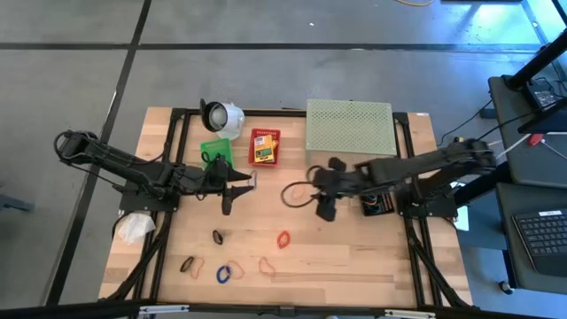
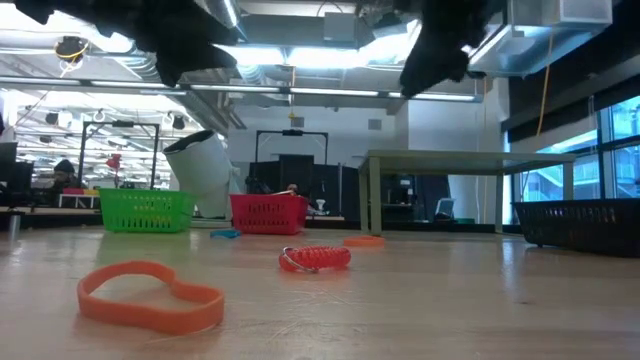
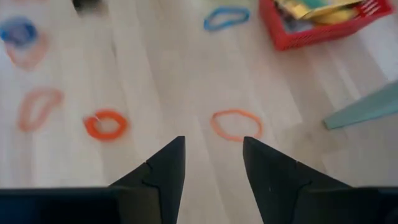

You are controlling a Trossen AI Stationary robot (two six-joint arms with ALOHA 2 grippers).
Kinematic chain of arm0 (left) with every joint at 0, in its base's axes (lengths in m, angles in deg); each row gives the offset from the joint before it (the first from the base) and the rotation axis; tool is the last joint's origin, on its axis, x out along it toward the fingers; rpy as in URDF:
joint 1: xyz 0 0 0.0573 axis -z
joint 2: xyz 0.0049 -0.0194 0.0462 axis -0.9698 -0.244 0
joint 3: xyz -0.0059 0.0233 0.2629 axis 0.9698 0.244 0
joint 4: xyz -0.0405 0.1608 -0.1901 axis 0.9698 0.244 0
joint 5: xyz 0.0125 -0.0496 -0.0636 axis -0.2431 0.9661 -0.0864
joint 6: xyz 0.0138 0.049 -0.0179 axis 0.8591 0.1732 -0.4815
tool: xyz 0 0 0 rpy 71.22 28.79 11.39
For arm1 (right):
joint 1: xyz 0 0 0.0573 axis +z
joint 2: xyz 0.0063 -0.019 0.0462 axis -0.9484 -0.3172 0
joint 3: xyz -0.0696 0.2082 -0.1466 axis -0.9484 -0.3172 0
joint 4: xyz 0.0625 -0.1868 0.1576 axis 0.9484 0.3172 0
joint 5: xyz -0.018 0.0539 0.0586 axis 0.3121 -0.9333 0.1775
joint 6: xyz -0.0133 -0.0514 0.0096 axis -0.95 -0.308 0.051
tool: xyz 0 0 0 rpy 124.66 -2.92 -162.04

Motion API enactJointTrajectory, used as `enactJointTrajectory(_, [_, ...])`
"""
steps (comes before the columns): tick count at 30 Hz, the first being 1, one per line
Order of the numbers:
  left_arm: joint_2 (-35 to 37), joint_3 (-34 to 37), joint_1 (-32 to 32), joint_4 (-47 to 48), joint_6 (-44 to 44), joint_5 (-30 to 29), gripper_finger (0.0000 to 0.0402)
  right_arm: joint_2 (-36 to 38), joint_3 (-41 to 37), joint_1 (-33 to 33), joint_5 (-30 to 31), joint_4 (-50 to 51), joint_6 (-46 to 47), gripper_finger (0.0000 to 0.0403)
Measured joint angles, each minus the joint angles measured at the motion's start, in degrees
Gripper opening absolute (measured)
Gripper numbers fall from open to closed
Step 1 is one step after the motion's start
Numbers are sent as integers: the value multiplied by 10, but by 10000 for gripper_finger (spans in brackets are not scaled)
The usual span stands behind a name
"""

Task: Pick & Place Office Desk Supplies
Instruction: Put the orange rubber band into the black basket

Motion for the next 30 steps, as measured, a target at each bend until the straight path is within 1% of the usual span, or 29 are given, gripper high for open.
enactJointTrajectory(4, [0, 0, 0, 17, -7, 1, 169, -85, 59, -20, -34, 48, -41, 162])
enactJointTrajectory(8, [0, 0, 0, 32, -7, 1, 169, -148, 91, -30, -82, 53, -79, 162])
enactJointTrajectory(11, [0, 0, 0, 43, -7, 0, 169, -183, 104, -37, -86, 52, -102, 162])
enactJointTrajectory(22, [0, 0, 0, 46, -1, 1, 169, -264, 106, -75, -101, 36, -184, 162])
enactJointTrajectory(30, [0, 0, 0, 46, 0, 4, 169, -299, 106, -87, -129, -1, -207, 162])
